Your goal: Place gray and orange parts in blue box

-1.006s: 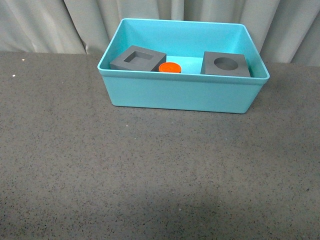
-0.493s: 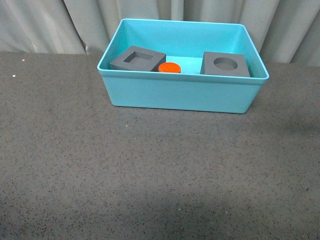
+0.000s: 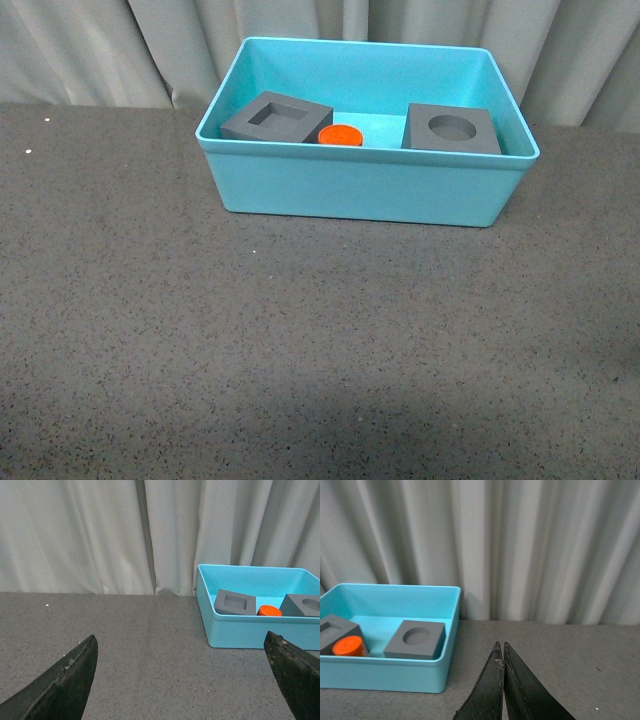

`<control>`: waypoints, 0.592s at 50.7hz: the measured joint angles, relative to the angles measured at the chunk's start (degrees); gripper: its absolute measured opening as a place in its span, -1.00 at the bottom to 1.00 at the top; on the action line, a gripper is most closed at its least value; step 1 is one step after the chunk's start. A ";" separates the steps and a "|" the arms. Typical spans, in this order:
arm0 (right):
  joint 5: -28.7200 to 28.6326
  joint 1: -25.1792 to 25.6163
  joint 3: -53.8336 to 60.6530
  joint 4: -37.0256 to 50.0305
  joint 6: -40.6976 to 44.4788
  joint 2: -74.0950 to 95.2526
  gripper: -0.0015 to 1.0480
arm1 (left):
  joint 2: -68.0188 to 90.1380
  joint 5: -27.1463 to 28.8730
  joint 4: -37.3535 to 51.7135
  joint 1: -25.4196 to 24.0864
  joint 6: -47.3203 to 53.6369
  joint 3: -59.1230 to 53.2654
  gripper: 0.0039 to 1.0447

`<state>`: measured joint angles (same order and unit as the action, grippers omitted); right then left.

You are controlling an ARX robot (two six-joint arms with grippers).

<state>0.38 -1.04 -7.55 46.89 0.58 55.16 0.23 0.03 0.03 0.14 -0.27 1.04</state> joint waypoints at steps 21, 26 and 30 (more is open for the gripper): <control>-0.24 0.92 7.04 -8.50 0.00 -15.30 -0.99 | 0.00 -0.02 0.00 0.00 0.00 0.00 0.88; -0.26 0.92 7.23 -12.79 0.00 -20.37 -0.99 | 0.00 -0.02 0.00 0.00 0.00 0.00 0.88; -0.28 0.92 7.28 -15.93 0.00 -23.61 -0.99 | 0.00 0.00 0.00 0.00 0.00 0.00 0.88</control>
<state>0.10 -0.12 -0.27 30.96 0.58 31.55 0.23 0.03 0.03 0.14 -0.27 1.04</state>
